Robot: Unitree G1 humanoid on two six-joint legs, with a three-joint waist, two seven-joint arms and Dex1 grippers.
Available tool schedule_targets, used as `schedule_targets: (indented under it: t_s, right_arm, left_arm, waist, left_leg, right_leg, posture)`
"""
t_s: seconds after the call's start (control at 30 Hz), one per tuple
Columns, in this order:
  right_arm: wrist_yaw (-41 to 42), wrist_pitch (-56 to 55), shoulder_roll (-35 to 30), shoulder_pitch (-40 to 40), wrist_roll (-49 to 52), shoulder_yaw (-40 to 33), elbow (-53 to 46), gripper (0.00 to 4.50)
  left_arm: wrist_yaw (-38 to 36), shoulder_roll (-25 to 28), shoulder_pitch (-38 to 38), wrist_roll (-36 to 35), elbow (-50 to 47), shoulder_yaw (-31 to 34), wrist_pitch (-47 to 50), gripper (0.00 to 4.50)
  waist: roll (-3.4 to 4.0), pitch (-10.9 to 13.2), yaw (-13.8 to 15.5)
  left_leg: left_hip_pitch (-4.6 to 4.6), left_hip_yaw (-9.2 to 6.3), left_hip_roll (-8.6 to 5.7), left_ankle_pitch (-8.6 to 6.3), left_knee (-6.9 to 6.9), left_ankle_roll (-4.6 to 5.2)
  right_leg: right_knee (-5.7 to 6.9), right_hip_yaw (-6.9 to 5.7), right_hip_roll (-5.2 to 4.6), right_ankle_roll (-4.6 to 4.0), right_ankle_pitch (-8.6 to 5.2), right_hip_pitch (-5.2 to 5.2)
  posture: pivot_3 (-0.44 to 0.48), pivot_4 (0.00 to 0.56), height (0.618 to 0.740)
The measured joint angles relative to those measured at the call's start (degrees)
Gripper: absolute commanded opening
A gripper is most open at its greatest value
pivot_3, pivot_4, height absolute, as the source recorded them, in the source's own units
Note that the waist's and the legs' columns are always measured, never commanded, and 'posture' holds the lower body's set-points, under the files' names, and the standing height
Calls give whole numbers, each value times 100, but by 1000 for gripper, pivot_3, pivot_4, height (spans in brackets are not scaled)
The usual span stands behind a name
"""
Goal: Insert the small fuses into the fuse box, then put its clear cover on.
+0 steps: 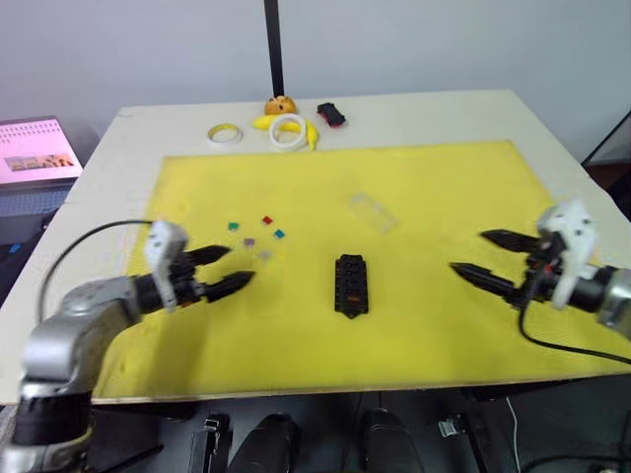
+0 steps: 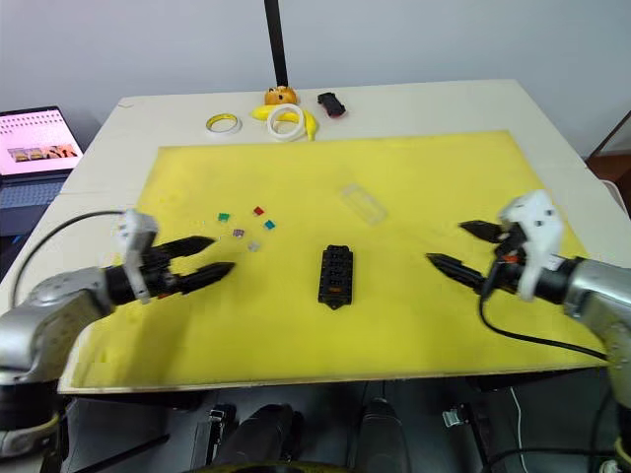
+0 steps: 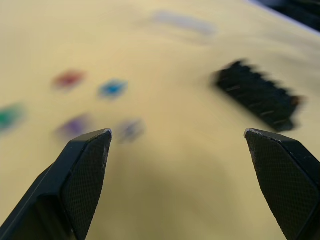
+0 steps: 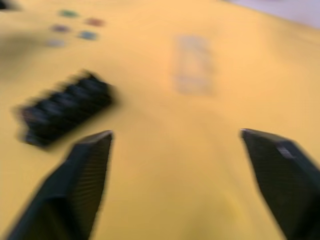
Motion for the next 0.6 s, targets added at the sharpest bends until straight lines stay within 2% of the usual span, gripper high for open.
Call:
schedule_targets:
  t_s: [0.07, 0.13, 0.23, 0.3, 0.4, 0.6]
  right_arm:
    - [-24, -82, -36, 298, -147, -401, 323, 4424]
    - [-56, -138, -36, 405, -228, -588, 512, 4424]
    - [-118, -238, -36, 438, -260, -663, 522, 4424]
    - [-201, -241, -31, 415, -256, -646, 475, 4424]
    - [-333, -148, -9, 161, -142, -401, 279, 4424]
    - [-441, 245, 120, -975, 511, 746, -383, 4424]
  left_arm:
    - [140, 199, 471, -109, 287, 724, 224, 4500]
    - [200, 308, 628, -259, 399, 1145, 433, 4500]
    - [341, 381, 563, -712, 497, 1578, 925, 4500]
    - [469, 361, 378, -968, 564, 1628, 1209, 4500]
    - [814, 210, -156, -1387, 736, 1593, 1821, 4500]
    - [1818, -283, -1932, -2032, 1663, 1251, 3450, 4500]
  waist:
    - [0, 0, 1]
    - [1, 0, 19]
    - [3, -1, 61]
    - [3, -1, 80]
    - [4, -1, 77]
    - [1, -1, 31]
  left_leg:
    - [0, 5, 3, 0, 0, 0]
    - [1, 8, 3, 0, 4, -1]
    - [4, 8, 3, 0, 8, -1]
    - [3, 9, 3, 0, 8, -1]
    - [5, 10, 5, 0, 9, -2]
    - [1, 8, 4, -6, 12, -4]
  right_leg:
    - [0, 2, 2, 0, 0, -1]
    - [0, 6, 1, -3, 1, 3]
    - [0, 7, 0, -4, 2, 8]
    - [1, 8, 0, -4, 2, 7]
    - [4, 12, 3, -4, 2, 5]
    - [7, 13, 4, -4, 3, 0]
  posture:
    - [0, 150, 740]
    - [0, 150, 740]
    - [0, 150, 740]
    - [0, 150, 740]
    - [0, 150, 740]
    - [0, 150, 740]
